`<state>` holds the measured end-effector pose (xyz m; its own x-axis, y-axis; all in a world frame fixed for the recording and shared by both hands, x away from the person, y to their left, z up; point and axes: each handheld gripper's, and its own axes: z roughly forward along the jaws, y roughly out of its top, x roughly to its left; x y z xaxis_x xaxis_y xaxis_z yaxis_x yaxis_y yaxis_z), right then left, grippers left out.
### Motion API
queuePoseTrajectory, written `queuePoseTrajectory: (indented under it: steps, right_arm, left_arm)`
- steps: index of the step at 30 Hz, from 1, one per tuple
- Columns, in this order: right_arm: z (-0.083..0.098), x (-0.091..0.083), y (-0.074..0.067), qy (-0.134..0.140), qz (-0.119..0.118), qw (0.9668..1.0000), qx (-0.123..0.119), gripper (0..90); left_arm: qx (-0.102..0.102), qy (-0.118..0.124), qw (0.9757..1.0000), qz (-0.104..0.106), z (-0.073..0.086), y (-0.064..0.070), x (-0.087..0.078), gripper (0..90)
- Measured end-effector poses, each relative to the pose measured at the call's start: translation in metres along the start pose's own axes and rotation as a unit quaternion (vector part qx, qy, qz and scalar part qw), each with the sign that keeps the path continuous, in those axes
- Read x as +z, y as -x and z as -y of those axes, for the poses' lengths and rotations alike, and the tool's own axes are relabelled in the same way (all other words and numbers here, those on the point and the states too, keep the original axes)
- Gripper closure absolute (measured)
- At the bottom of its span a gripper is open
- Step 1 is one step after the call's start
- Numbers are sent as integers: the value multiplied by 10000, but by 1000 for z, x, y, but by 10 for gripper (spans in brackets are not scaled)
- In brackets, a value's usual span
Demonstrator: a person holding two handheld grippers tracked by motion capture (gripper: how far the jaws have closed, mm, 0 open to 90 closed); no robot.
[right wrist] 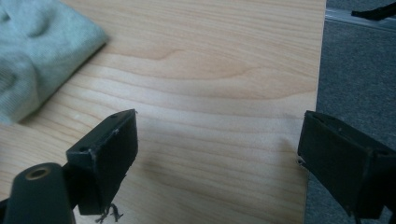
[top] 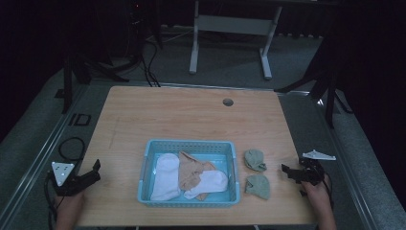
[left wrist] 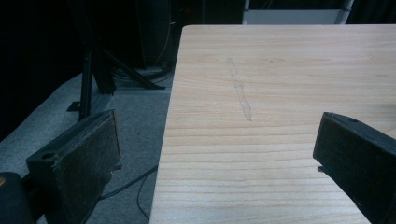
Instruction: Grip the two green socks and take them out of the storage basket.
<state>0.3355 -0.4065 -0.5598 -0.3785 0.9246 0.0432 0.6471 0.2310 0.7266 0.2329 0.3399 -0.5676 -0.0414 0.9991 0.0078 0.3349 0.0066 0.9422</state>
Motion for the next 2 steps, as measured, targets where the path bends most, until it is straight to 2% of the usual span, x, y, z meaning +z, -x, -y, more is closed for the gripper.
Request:
queuePoseTrajectory:
  steps: [2]
  right_arm:
    - [1,1,0,-33,31,10000,-28,124]
  left_arm:
    - [1,-1,10000,3,0,0,0,3]
